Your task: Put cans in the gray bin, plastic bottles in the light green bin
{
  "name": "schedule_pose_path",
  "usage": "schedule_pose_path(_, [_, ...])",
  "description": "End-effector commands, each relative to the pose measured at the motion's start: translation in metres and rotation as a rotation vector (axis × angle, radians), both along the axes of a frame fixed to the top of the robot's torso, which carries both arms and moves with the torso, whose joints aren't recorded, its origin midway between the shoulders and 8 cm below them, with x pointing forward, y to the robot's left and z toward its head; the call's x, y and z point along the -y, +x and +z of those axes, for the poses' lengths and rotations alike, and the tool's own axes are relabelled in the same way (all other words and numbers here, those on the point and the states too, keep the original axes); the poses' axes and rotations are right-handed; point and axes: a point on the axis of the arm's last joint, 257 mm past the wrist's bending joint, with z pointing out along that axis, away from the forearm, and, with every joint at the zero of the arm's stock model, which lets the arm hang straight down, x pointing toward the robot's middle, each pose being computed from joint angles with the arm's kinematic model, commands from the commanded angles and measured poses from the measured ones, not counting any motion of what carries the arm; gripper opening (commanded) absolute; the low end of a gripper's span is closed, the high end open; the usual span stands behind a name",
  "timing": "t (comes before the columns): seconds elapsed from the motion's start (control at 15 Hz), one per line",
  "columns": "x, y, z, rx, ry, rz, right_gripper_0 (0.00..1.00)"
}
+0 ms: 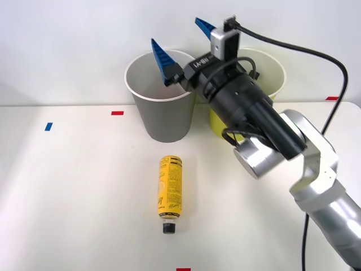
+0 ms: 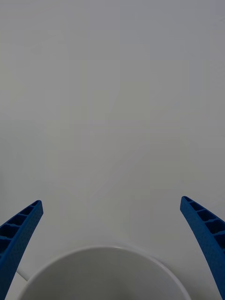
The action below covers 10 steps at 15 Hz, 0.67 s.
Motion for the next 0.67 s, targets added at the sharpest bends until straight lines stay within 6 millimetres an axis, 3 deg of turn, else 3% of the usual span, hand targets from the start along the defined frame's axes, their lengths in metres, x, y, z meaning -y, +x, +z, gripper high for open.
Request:
schedule_pose_path(0.07, [0.033, -0.043, -0.029, -0.054, 0.013, 0.010, 1.00])
schedule_pose_path(0.4, [0.095, -0.109, -0.085, -0.182, 0.036, -0.055, 1.00])
schedule_pose_path(0.67, [0.147, -0.146, -0.125, -0.241, 0.133, -0.146, 1.00])
